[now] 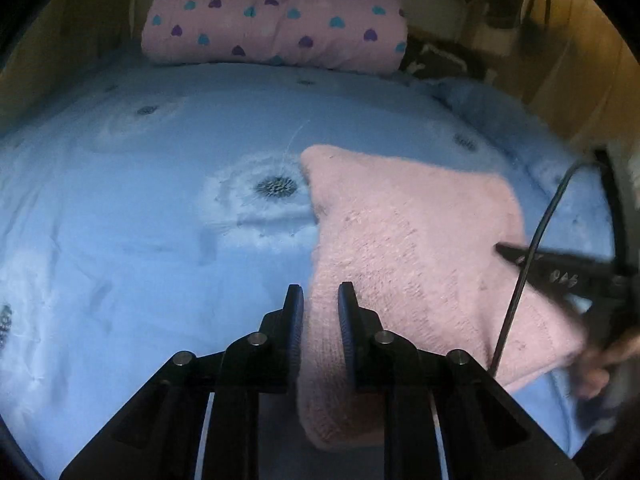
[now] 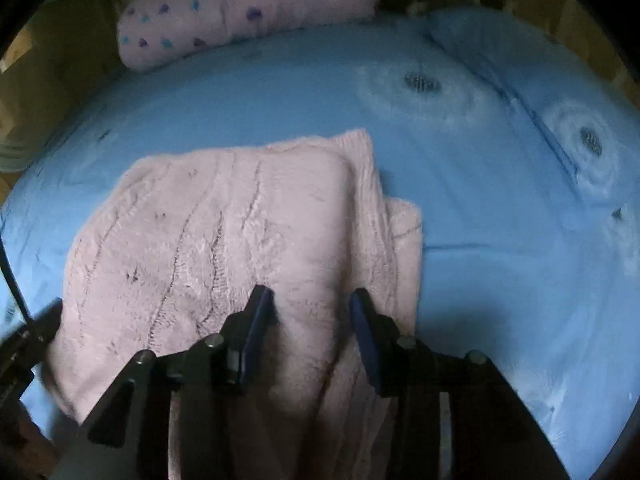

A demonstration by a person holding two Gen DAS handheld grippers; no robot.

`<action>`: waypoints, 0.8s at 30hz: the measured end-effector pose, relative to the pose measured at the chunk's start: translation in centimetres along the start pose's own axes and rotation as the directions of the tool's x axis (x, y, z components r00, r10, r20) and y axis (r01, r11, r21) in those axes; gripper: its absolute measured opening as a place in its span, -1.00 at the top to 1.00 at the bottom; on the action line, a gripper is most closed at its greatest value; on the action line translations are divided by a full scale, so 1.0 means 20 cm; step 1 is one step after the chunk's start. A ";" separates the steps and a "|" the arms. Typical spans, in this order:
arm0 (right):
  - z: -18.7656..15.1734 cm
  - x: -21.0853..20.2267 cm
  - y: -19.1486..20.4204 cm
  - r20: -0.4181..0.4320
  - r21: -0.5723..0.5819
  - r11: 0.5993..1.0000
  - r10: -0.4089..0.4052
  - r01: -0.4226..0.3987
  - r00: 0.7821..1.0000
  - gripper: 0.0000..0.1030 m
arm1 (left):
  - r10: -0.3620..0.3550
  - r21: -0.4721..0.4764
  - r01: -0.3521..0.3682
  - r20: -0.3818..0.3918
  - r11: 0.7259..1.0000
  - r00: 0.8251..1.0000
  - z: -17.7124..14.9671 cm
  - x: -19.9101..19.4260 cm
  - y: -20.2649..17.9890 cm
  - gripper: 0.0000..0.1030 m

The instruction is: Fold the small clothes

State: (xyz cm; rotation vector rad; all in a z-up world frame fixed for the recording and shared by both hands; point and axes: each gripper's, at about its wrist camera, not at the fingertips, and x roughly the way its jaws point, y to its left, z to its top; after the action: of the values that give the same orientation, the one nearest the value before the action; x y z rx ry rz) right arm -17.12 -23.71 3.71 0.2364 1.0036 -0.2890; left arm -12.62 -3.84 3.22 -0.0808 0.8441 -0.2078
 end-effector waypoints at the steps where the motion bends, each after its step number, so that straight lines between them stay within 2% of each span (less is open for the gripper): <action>1: 0.01 -0.01 0.03 0.002 -0.028 0.998 -0.062 0.062 0.998 0.17 | -0.011 -0.021 0.011 -0.009 1.000 1.000 0.00 0.00 0.02 1.00; 3: 0.00 -0.02 0.06 -0.001 -0.051 0.993 -0.104 0.104 0.995 0.14 | 0.009 -0.049 -0.011 -0.038 0.999 0.999 -0.01 0.03 0.07 1.00; 5: -0.01 -0.03 0.06 -0.009 -0.045 0.991 -0.126 0.126 0.992 0.13 | 0.011 -0.124 -0.024 -0.099 0.992 0.995 -0.04 0.08 0.16 1.00; 7: 0.01 -0.04 0.06 -0.016 -0.032 0.990 -0.137 0.136 0.990 0.12 | -0.050 -0.205 0.026 -0.114 0.978 0.992 -0.05 0.08 0.23 1.00; 8: 0.01 -0.04 0.08 -0.015 -0.031 0.990 -0.140 0.139 0.990 0.12 | -0.062 -0.214 0.036 -0.116 0.976 0.991 -0.06 0.07 0.24 1.00; 19: 0.00 -0.06 0.04 -0.011 -0.010 0.994 -0.112 0.112 0.994 0.00 | -0.038 -0.177 0.017 -0.119 0.984 0.992 -0.09 0.06 0.22 1.00; 22: 0.00 -0.17 -0.01 0.094 0.053 0.996 -0.070 0.066 0.993 -0.07 | -0.052 -0.171 0.033 -0.111 0.985 0.992 -0.09 0.06 0.22 1.00; 24: 0.02 -0.25 -0.07 0.171 0.094 0.995 -0.051 0.035 0.984 -0.31 | -0.079 -0.184 0.056 -0.117 0.981 0.990 -0.07 0.07 0.24 1.00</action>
State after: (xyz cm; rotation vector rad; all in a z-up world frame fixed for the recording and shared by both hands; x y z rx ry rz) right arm -19.85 -24.55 8.05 0.2672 0.8250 -0.3883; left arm -12.09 0.53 0.61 -0.2695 0.9833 -0.2010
